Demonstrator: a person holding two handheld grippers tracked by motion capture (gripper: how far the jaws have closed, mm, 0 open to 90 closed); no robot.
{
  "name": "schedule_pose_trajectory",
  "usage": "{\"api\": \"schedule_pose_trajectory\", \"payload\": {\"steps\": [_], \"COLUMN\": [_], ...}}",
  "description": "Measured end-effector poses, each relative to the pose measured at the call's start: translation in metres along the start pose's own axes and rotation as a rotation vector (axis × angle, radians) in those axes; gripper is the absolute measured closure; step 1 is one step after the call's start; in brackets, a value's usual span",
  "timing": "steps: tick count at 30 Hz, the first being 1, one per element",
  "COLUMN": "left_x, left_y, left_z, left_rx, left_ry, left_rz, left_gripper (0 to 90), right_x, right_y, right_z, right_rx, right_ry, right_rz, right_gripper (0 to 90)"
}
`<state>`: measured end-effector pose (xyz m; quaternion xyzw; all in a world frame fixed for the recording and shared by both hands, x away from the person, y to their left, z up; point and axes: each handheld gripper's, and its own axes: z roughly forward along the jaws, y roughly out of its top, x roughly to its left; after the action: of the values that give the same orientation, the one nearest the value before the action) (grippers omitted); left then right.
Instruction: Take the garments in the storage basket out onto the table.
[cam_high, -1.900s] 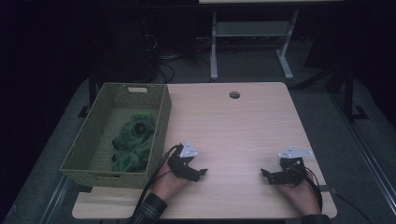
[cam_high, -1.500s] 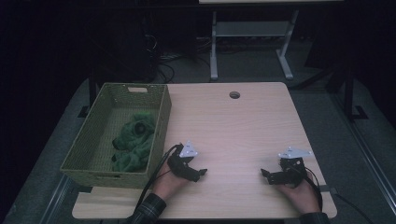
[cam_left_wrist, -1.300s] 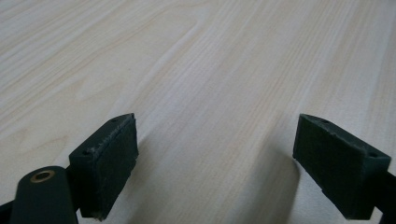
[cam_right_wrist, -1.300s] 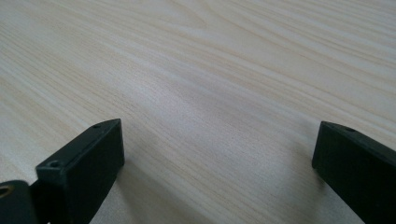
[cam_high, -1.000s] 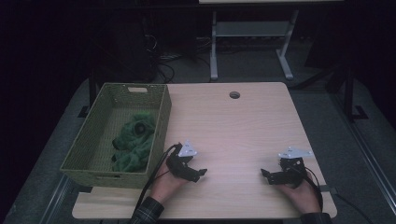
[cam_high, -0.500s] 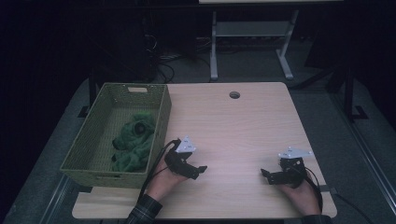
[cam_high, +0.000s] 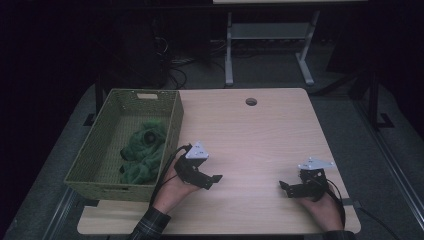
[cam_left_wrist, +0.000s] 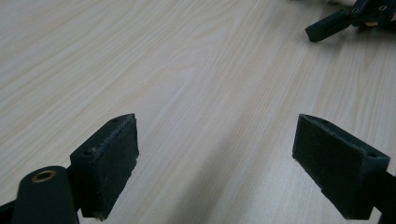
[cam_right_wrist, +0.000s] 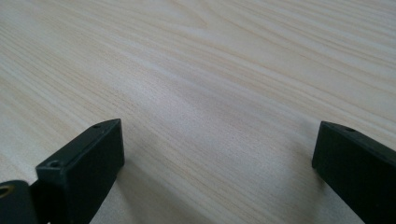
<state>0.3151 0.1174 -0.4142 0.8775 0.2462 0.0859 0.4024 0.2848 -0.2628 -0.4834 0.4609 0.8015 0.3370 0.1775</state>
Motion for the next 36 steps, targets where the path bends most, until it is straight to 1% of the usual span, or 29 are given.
{"api": "schedule_pose_trajectory", "payload": {"steps": [3,6,9,12,13,14,16,19,22,24,27,28,29,30,32,33,34,35,36], "left_x": [0.0,0.002,0.002,0.002,0.002,0.002,0.002,0.003,0.003,0.004,0.007,0.009,0.01,0.011,0.012,0.013,0.014,0.015,0.015], "left_y": [0.004,0.007,0.009,0.01,0.011,0.012,0.015,0.019,0.023,0.024,0.025,0.026,0.026,0.026,0.027,0.028,0.028,0.029,0.029], "left_z": [-0.003,-0.006,-0.008,-0.009,-0.009,-0.01,-0.013,-0.018,-0.021,-0.023,-0.027,-0.029,-0.031,-0.032,-0.034,-0.036,-0.037,-0.039,-0.039], "left_rx": [-0.017,-0.012,-0.022,-0.011,-0.013,-0.008,-0.022,-0.028,-0.018,-0.02,-0.022,-0.022,-0.018,-0.025,-0.024,-0.019,-0.025,-0.033,-0.033], "left_ry": [-0.002,-0.009,-0.016,-0.021,-0.023,-0.028,-0.04,-0.04,-0.028,-0.022,-0.017,-0.013,-0.011,-0.007,-0.005,-0.002,0.001,-0.009,-0.009], "left_rz": [-0.007,-0.002,-0.007,-0.001,-0.004,0.004,-0.001,0.001,0.019,0.022,0.021,0.013,0.021,0.017,0.012,0.017,0.015,0.008,0.008], "left_gripper": [13.7,13.7,13.7,13.7,13.7,13.7,13.7,13.7,13.7,13.7,13.7,13.7,13.7,13.8,13.8,13.8,13.8,13.8,14.0], "right_x": [0.0,0.0,0.0,0.0,0.0,0.0,0.0,0.0,0.0,0.0,0.0,0.0,0.0,0.0,0.0,0.0,0.0,0.0,0.0], "right_y": [0.0,0.0,0.0,0.0,0.0,0.0,0.0,0.0,0.0,0.0,0.0,0.0,0.0,0.0,0.0,0.0,0.0,0.0,0.0], "right_z": [0.0,0.0,0.0,0.0,0.0,0.0,0.0,0.0,0.0,0.0,0.0,0.0,0.0,0.0,0.0,0.0,0.0,0.0,0.0], "right_rx": [0.001,0.001,0.002,0.001,0.001,0.001,0.001,0.0,0.0,0.0,0.0,0.0,0.0,0.0,0.0,0.0,0.0,0.0,0.0], "right_ry": [-0.001,-0.001,-0.001,-0.001,-0.001,-0.001,-0.001,-0.001,0.0,0.0,0.0,-0.001,-0.001,-0.001,-0.001,-0.001,-0.001,-0.001,-0.001], "right_rz": [0.001,0.002,0.003,0.002,0.002,0.001,0.001,0.001,0.001,0.001,0.001,0.002,0.001,0.002,0.002,0.001,0.002,0.002,0.002], "right_gripper": [1.9,1.9,1.9,1.9,1.9,1.9,1.9,1.9,1.9,1.9,1.9,1.9,1.9,1.9,1.9,1.9,1.9,1.9,1.9]}}
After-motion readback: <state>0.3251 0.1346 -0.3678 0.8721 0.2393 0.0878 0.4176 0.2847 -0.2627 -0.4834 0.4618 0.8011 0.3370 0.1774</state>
